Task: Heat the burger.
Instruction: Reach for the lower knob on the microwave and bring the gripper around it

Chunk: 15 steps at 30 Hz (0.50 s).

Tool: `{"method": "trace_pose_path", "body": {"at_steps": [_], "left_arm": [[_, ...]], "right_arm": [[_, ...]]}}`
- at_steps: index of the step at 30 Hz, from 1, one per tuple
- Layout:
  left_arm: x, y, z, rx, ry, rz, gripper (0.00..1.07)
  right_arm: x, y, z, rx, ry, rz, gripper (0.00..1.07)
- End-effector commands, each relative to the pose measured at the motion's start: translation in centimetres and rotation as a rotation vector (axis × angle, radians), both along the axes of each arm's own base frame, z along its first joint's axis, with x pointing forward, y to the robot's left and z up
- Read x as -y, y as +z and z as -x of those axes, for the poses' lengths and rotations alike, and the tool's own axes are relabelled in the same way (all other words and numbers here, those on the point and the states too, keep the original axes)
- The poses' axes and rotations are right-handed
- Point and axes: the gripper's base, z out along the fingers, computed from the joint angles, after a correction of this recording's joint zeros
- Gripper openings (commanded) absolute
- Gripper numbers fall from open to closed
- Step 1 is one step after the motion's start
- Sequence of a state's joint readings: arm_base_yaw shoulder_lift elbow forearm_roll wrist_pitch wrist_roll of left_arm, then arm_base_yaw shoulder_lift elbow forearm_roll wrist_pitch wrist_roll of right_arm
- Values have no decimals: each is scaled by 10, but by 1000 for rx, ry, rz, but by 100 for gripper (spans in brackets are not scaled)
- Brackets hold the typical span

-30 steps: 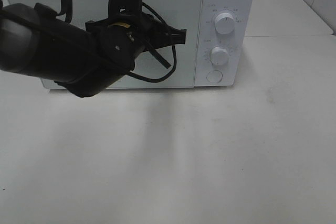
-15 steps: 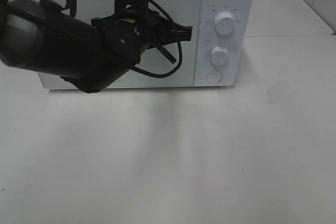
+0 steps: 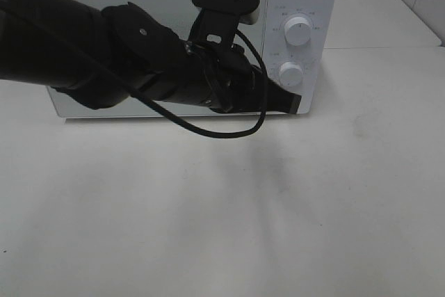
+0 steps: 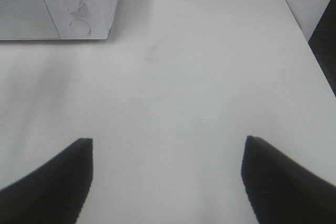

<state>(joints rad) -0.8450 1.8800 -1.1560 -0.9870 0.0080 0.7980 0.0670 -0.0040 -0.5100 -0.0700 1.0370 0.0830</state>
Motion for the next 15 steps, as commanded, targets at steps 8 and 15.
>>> {"method": "trace_pose_path", "body": {"at_steps": [8, 15], "left_arm": [[-27, 9, 8, -243, -190, -66, 7], [-68, 24, 8, -438, -44, -178, 84]], "right_arm": [[0, -1, 3, 30, -7, -8, 75], [0, -1, 3, 30, -7, -8, 75]]}}
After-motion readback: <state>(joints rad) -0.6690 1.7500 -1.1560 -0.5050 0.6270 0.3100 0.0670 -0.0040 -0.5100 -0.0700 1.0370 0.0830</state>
